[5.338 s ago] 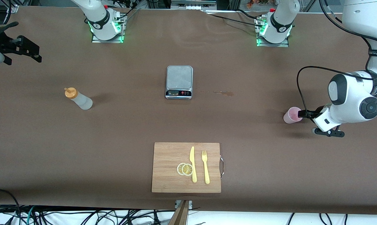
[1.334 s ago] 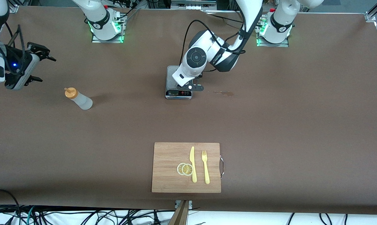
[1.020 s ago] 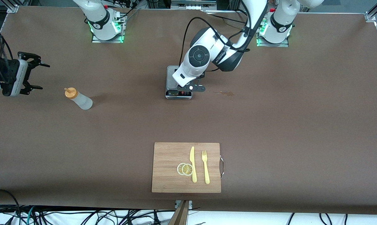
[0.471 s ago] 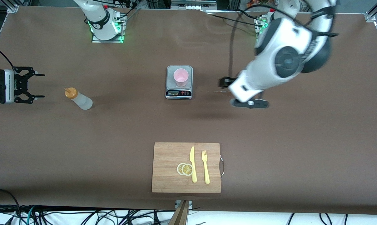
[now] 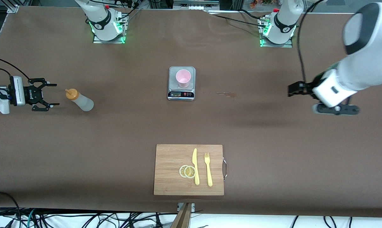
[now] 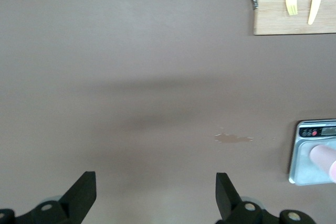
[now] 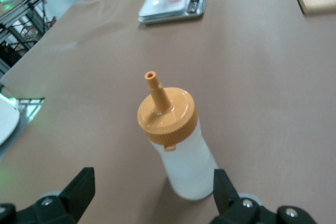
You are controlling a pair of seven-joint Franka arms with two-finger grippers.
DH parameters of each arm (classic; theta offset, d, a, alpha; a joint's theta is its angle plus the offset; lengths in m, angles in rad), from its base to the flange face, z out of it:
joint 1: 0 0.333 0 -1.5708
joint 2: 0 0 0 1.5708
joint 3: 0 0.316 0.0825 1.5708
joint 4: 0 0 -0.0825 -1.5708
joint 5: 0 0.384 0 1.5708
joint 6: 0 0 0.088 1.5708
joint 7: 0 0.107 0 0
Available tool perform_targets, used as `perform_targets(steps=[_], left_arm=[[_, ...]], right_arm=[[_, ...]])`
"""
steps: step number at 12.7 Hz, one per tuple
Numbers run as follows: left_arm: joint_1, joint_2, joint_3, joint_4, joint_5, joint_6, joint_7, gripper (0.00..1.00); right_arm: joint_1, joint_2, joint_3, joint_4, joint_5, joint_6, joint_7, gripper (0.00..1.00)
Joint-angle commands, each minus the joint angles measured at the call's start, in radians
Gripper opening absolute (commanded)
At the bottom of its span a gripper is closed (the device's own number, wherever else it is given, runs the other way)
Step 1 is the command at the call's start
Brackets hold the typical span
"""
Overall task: Add sauce to pink cup with both arms
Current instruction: 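Release the cup and withdraw the left gripper while the right gripper reaches the bottle, then grasp the white squeeze bottle with the right gripper and lift it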
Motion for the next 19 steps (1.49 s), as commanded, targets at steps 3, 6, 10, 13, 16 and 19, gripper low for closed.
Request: perform_targets(steps=[3, 6, 10, 13, 16, 19], left_arm=[[0.219, -0.107, -0.191, -0.049, 0.126, -0.068, 0.110, 1.00], [0.357, -0.156, -0.338, -0.106, 0.139, -0.079, 0.107, 1.00], [0.382, -0.190, -0.380, -0.161, 0.137, -0.082, 0.045, 1.00], [0.372, -0.164, -0.380, -0.141, 0.139, -0.083, 0.037, 1.00], [0.376, -0.155, -0.380, -0.134, 0.137, -0.083, 0.043, 1.00], [0.369, -0.127, -0.382, -0.091, 0.139, -0.083, 0.037, 1.00]], right_arm=[[-0.026, 0.112, 0.012, 0.001, 0.098, -0.050, -0.298, 1.00], [-0.026, 0.180, 0.013, 0.000, 0.140, -0.056, -0.354, 1.00], [-0.024, 0.204, 0.021, -0.063, 0.201, -0.061, -0.404, 1.00], [-0.024, 0.229, 0.039, -0.071, 0.236, -0.076, -0.412, 1.00], [-0.023, 0.238, 0.057, -0.085, 0.242, -0.081, -0.408, 1.00], [-0.023, 0.240, 0.076, -0.106, 0.265, -0.073, -0.395, 0.90]])
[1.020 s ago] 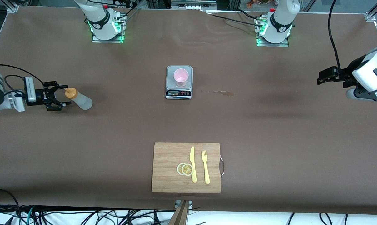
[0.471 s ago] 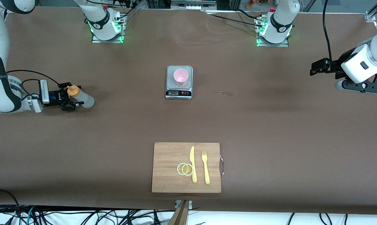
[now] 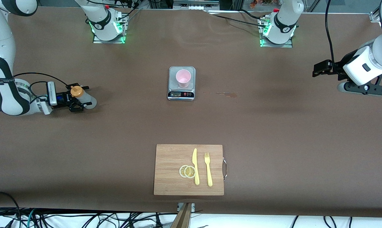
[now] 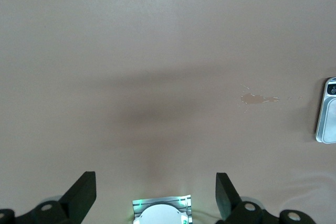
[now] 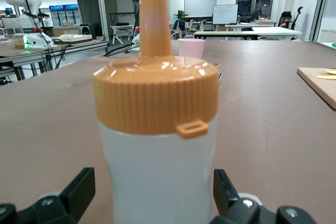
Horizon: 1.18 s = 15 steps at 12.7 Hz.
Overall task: Add sauce to pink cup with both arms
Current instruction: 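Grasp the white squeeze bottle with the right gripper and lift it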
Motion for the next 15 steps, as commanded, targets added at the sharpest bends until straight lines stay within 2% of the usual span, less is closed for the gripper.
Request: perform_targets(steps=[1, 2, 3, 4, 7, 11, 15], left_arm=[[0.004, 0.030, -0.010, 0.052, 0.022, -0.003, -0.005, 1.00], [0.011, 0.035, -0.010, 0.054, 0.020, -0.003, -0.005, 1.00], [0.016, 0.036, -0.005, 0.054, 0.017, -0.004, -0.004, 1.00], [0.016, 0.036, -0.003, 0.054, 0.017, -0.004, -0.004, 1.00], [0.008, 0.036, -0.005, 0.058, 0.019, -0.004, -0.007, 1.00], [0.008, 0.036, -0.005, 0.058, 0.019, -0.003, -0.007, 1.00], [0.010, 0.036, -0.005, 0.058, 0.019, -0.003, -0.007, 1.00]], right_arm=[[-0.014, -0.003, 0.025, -0.027, 0.032, 0.001, -0.051, 0.70], [-0.014, -0.003, 0.040, -0.024, 0.036, 0.002, -0.051, 0.44], [-0.013, -0.007, 0.052, -0.022, 0.042, 0.006, -0.051, 0.28], [-0.005, -0.020, 0.054, -0.022, 0.052, 0.010, -0.049, 0.19], [0.059, -0.128, 0.054, -0.037, 0.060, 0.047, 0.049, 0.12], [0.177, -0.354, 0.051, -0.122, 0.043, 0.174, 0.286, 0.13], [0.347, -0.573, 0.049, -0.214, -0.050, 0.350, 0.620, 0.13]])
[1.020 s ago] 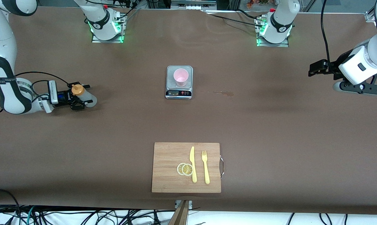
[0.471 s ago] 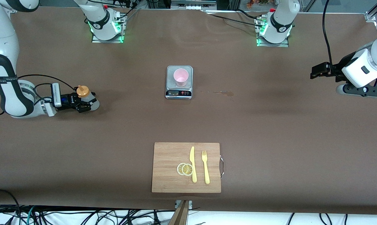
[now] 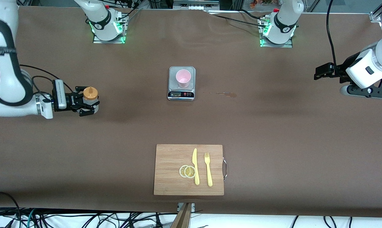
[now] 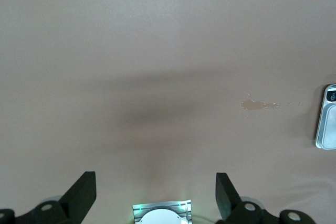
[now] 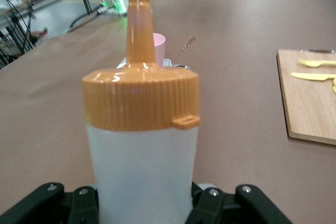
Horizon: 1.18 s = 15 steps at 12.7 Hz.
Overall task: Add sauce to pink cup with both arms
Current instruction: 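Carry the bottle with the right gripper over the pink cup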
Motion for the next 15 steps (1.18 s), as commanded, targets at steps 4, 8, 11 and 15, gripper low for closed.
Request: perform_targets(steps=[4, 8, 11, 15], left_arm=[[0.002, 0.013, -0.005, 0.027, 0.019, -0.006, -0.006, 1.00], [0.002, 0.013, -0.005, 0.027, 0.019, -0.006, -0.006, 1.00], [0.004, 0.013, -0.005, 0.027, 0.019, -0.006, -0.003, 1.00], [0.005, 0.013, -0.003, 0.027, 0.017, -0.006, -0.003, 1.00]], right_arm=[[0.243, -0.259, -0.006, -0.178, -0.223, 0.217, 0.559, 0.13], [0.337, -0.308, 0.032, -0.213, -0.326, 0.270, 0.817, 0.13], [0.355, -0.354, 0.136, -0.267, -0.426, 0.338, 1.023, 0.13], [0.360, -0.362, 0.293, -0.279, -0.608, 0.366, 1.303, 0.13]])
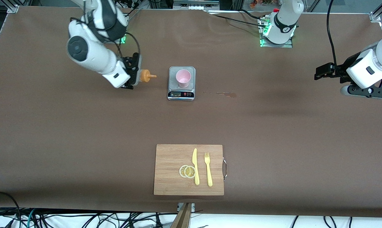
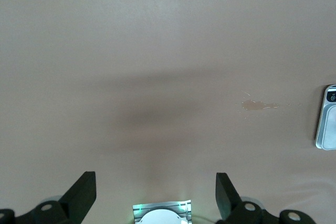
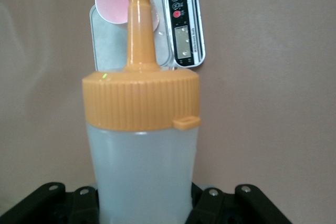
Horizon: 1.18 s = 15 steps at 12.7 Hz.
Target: Add sauce to pink cup with both arms
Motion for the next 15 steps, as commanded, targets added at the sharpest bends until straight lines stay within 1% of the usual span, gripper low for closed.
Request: perform_targets(steps=[1, 3, 5, 9, 13, 15], left_arm=[[0.005, 0.013, -0.004, 0.027, 0.017, -0.006, -0.003, 1.00], [0.005, 0.013, -0.004, 0.027, 0.017, -0.006, -0.003, 1.00], [0.005, 0.013, -0.004, 0.027, 0.015, -0.006, -0.006, 1.00], [0.004, 0.013, -0.005, 0.027, 0.015, -0.006, -0.007, 1.00], [0.005, 0.013, -0.005, 0.025, 0.014, -0.008, -0.007, 1.00], [0.005, 0.013, -0.004, 0.027, 0.014, -0.006, -0.007, 1.00]], right_arm=[[0.008, -0.038, 0.079, -0.030, -0.112, 0.020, 0.171, 0.13], [0.016, -0.029, 0.134, -0.030, -0.208, 0.017, 0.283, 0.13], [0.037, -0.012, 0.158, -0.035, -0.258, 0.017, 0.367, 0.13], [0.112, 0.050, 0.164, -0.025, -0.364, 0.019, 0.542, 0.13], [0.157, 0.097, 0.173, -0.004, -0.451, 0.008, 0.647, 0.13], [0.174, 0.117, 0.184, 0.017, -0.471, -0.016, 0.673, 0.13]])
